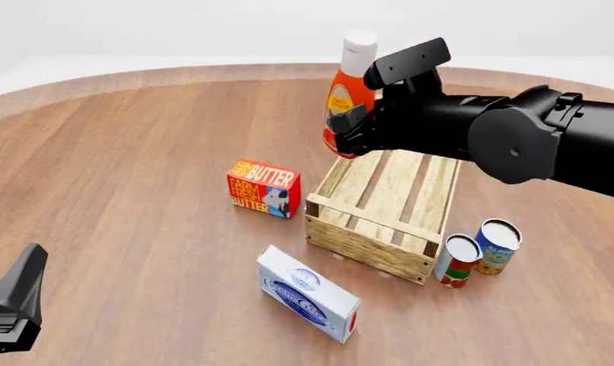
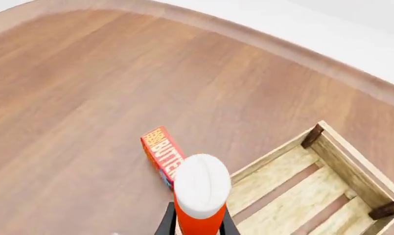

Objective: Pick up the ketchup, and put it in the wooden tray.

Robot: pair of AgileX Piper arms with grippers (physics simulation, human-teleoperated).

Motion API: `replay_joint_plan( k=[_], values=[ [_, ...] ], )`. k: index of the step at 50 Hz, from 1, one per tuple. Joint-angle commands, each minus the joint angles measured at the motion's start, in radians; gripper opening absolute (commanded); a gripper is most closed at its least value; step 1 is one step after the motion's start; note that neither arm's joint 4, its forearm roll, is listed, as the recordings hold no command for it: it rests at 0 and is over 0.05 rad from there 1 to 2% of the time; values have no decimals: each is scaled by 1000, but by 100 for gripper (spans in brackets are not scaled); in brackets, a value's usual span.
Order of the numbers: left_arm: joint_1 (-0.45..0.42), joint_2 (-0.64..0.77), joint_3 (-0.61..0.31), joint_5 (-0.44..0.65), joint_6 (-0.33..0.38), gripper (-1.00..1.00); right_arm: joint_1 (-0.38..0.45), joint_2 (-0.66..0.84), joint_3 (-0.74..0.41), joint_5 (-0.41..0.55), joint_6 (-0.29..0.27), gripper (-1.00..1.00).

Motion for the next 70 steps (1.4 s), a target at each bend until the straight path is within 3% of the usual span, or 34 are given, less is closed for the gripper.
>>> replay_joint_plan(
  k=[1,7,16,17,37,70],
  values=[
    [0,0,0,0,0,100,-120,-2,49,-30,23,-100],
    [0,0,0,0,0,100,-207,30,76,-78,22,-100],
    [0,0,0,0,0,100,-249,128,74,-162,20,-100],
    [0,0,0,0,0,100,-249,141,72,-174,44,-100],
    [0,0,0,0,0,100,-273,346,-1,-255,55,-100],
    [0,0,0,0,0,100,-321,464,10,-342,50,-100]
  ],
)
